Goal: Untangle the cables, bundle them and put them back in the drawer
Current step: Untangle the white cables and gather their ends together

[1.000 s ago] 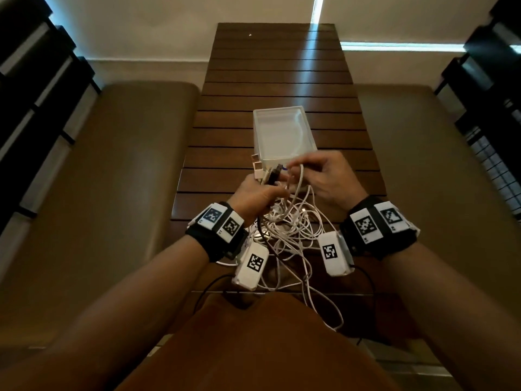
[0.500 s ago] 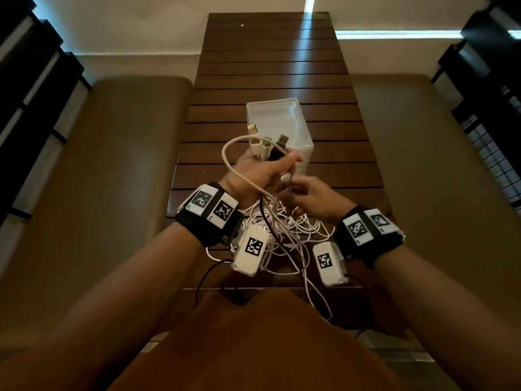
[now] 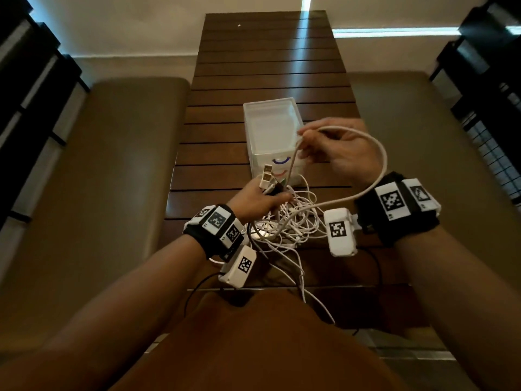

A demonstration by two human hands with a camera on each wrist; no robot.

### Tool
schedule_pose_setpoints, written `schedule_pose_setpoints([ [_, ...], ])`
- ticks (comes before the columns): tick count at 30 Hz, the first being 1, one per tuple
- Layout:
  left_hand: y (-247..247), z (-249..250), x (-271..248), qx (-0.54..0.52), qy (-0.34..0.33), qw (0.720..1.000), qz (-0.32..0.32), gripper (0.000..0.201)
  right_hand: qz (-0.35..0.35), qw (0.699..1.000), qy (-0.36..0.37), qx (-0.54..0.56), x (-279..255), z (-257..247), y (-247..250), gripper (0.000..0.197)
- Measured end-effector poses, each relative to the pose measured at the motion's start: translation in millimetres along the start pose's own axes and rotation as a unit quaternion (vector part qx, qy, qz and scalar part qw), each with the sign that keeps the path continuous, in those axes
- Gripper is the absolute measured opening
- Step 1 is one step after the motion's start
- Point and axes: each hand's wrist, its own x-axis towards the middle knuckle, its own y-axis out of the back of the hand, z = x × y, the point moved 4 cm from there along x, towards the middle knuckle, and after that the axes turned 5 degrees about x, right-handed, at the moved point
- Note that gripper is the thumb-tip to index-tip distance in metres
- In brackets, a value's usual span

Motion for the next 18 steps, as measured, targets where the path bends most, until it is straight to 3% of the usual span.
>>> schedule_pose_setpoints([
  [2, 6, -9, 2, 0.018, 0.019, 1.0, 0.012, 0.011, 0.021, 0.999, 0.018, 0.02, -1, -7, 9, 0.011],
  [4, 13, -17, 2, -0.001, 0.037, 0.999, 0.023, 0.013, -0.018, 1.0, 0.006, 0.001, -5, -10, 15, 0.012],
  [7, 24, -17, -1, -0.029, 0.049, 0.998, 0.035, 0.018, -0.148, 0.982, -0.097, -0.061, -18, -2, 18, 0.015],
  [8, 26, -16, -1, -0.023, 0.047, 0.998, 0.033, 0.017, -0.16, 0.975, -0.139, -0.059, -20, 4, 19, 0.016],
  [11, 28, -11, 2, 0.032, 0.029, 0.999, 0.022, 0.016, -0.105, 0.966, -0.238, 0.01, -23, 23, 16, 0.022],
  [13, 25, -8, 4, 0.067, 0.01, 0.998, 0.013, 0.013, -0.132, 0.952, -0.274, -0.035, -24, 31, 3, 0.032],
  [15, 22, -5, 5, 0.084, -0.003, 0.996, 0.008, 0.006, -0.206, 0.928, -0.279, -0.134, -28, 38, -12, 0.041],
  [18, 21, -4, 6, 0.093, -0.021, 0.995, 0.007, 0.008, -0.234, 0.917, -0.233, -0.225, -30, 41, -19, 0.023],
])
